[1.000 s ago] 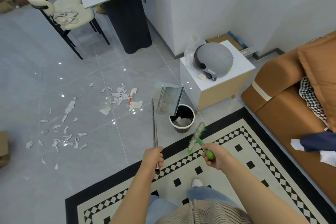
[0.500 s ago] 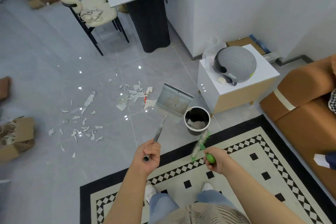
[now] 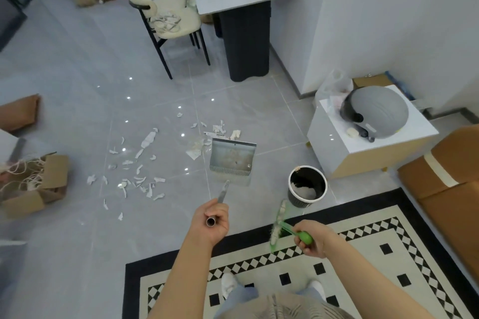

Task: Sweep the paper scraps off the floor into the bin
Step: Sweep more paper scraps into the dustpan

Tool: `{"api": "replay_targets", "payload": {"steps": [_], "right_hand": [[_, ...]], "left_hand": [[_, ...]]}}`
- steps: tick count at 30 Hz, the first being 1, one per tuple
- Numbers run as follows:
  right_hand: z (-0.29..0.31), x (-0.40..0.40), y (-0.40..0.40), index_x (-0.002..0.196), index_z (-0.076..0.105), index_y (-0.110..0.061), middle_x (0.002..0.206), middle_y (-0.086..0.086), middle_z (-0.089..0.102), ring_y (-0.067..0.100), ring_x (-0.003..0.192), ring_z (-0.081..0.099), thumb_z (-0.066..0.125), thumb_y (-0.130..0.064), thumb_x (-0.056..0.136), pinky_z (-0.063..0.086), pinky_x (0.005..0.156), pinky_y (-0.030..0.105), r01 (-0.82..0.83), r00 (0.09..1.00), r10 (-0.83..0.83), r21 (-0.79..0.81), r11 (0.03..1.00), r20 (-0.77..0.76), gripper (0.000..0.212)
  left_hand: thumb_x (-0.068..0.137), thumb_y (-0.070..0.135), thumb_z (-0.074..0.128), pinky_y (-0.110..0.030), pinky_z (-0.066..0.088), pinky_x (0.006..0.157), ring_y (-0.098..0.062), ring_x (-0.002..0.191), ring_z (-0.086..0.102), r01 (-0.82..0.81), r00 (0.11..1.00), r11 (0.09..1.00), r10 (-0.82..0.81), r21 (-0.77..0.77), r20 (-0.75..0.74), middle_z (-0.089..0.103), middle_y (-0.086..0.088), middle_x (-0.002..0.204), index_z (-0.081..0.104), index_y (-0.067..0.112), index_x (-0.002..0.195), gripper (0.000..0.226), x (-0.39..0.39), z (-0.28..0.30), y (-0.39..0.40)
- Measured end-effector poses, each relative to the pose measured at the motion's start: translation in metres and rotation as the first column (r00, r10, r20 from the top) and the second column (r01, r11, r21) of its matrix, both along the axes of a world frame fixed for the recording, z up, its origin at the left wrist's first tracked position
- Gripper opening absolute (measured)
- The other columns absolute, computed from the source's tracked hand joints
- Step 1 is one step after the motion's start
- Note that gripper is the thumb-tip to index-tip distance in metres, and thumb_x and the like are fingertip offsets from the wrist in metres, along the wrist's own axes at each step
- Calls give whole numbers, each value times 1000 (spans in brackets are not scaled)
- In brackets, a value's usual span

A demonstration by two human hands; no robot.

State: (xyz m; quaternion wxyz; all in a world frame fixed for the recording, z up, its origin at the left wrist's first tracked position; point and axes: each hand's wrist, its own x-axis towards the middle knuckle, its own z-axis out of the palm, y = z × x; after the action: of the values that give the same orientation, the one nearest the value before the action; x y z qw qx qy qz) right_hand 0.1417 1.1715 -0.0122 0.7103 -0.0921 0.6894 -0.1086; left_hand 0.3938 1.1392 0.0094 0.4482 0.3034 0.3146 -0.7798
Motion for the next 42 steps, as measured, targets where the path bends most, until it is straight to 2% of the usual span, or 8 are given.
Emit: {"api": "replay_targets", "payload": {"steps": [8,11,16,22,28,32,39,42], "right_hand": [[1,88,-32,80,46,-6,60,8,46,9,30,42,43,-5,97,34,32,13,-4,999,2,-49,999,-44,17],[-4,121,-48,96,46,-4,64,9,48,14,46,46,45,-8,97,39,38,21,-68,993,61,-71,995,-102,4],[-13,155,-78,117,49,-5,64,9,49,18,50,49,46,-7,96,42,44,24,-231,954,201,-113,966,-223,22],[-32,159,-142,94,56,-3,63,9,45,18,52,45,50,-2,88,40,45,23,-354,905,281,-197,914,-319,8],[-65,160,-255,103,59,-2,60,9,47,20,51,49,51,-2,87,38,47,25,-471,847,391,-169,866,-361,18],[-86,155,-339,98,56,-4,65,6,50,27,71,57,49,-6,85,41,53,26,-548,793,465,-127,827,-394,14],[-100,138,-464,115,54,-1,71,12,57,22,50,58,42,-6,86,49,49,25,-645,708,557,-76,760,-435,31],[-109,133,-518,112,55,-4,76,13,62,21,50,61,41,-5,85,53,54,27,-708,625,608,-27,706,-490,31]], "left_hand": [[99,17,34,-17,36,26,-11,22,37,36,999,998,-36,53,7,35,-3,36,45,10,100,13,85,-14,-21],[99,16,34,-16,36,26,-11,22,37,48,999,996,-50,75,21,34,-2,36,48,6,117,25,118,-18,-28],[100,18,33,-17,35,25,-12,21,36,75,996,989,-80,125,33,34,-3,34,40,11,109,14,152,-31,-45],[101,17,31,-14,34,26,-11,20,35,95,987,979,-117,182,114,36,-5,33,39,10,132,32,167,-45,-97],[99,15,32,-14,35,27,-9,22,35,86,982,964,-124,250,140,35,-1,36,33,-2,147,50,176,-76,-171],[83,3,42,-15,37,28,-8,26,37,58,982,959,-105,278,155,45,-1,67,35,-3,145,62,176,-95,-232],[99,12,35,-12,33,27,-10,21,36,-21,983,916,-54,400,176,34,-2,34,50,0,95,20,153,-115,-330],[100,12,35,-12,32,26,-10,19,35,-51,978,894,-46,445,204,32,-2,31,41,7,76,25,152,-127,-361]]}}
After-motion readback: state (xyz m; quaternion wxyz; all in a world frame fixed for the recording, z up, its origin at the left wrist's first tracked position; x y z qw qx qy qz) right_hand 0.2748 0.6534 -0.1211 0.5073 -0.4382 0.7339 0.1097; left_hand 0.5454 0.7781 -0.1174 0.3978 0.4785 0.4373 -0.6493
